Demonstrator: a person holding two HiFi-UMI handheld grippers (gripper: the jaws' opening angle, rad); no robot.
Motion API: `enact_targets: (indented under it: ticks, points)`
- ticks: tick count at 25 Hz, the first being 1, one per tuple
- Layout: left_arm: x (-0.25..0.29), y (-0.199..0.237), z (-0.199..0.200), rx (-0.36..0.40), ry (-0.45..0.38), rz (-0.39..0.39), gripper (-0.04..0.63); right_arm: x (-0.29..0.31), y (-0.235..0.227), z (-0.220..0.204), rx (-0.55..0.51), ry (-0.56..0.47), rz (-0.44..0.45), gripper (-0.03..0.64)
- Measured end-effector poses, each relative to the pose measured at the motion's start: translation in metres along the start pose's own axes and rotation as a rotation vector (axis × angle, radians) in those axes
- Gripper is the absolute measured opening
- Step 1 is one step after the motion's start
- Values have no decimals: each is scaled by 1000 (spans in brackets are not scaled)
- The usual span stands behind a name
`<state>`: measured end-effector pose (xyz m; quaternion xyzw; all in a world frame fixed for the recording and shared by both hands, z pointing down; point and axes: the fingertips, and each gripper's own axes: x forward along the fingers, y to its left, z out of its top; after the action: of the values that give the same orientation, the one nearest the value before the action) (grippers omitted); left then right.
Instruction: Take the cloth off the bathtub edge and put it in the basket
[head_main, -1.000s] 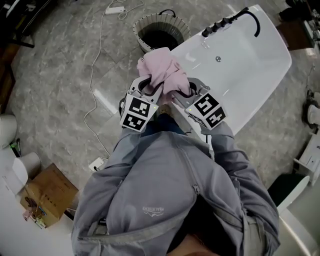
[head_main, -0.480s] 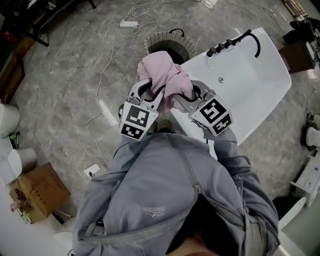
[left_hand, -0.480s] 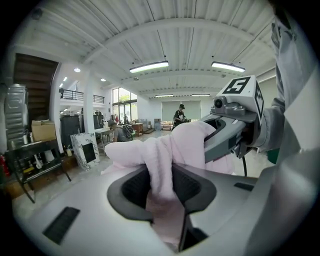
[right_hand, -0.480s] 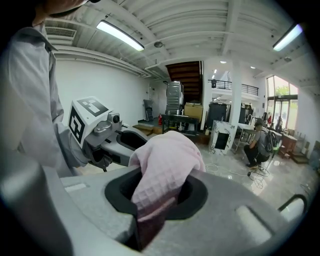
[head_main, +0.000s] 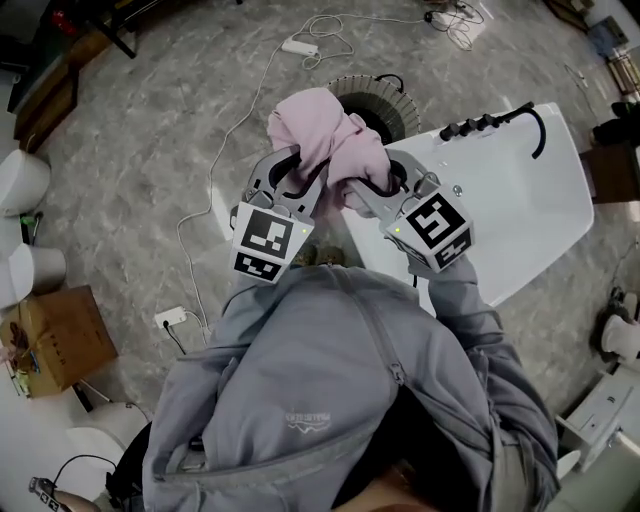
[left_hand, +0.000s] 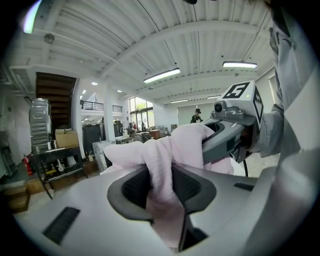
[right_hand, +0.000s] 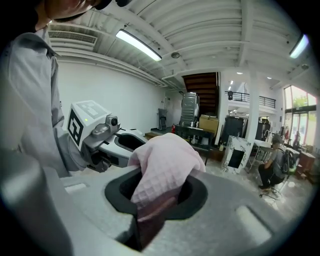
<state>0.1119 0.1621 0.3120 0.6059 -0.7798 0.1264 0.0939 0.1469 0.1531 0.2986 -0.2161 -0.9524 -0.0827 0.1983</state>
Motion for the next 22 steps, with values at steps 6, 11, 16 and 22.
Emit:
enact_targets:
  ticks: [6, 11, 16, 22]
  points:
    - [-9, 16, 5, -3, -3, 121, 115, 11, 0, 14, -34, -43, 76, 78]
    - [-18, 35, 4, -26, -10, 204, 115, 29, 1, 24, -66, -72, 136, 78]
    - [-17, 53, -3, -43, -11, 257, 115, 48, -4, 27, -74, -79, 173, 78]
    - [-8, 97, -12, -72, -19, 278, 115, 90, -20, 38, -80, -72, 192, 78]
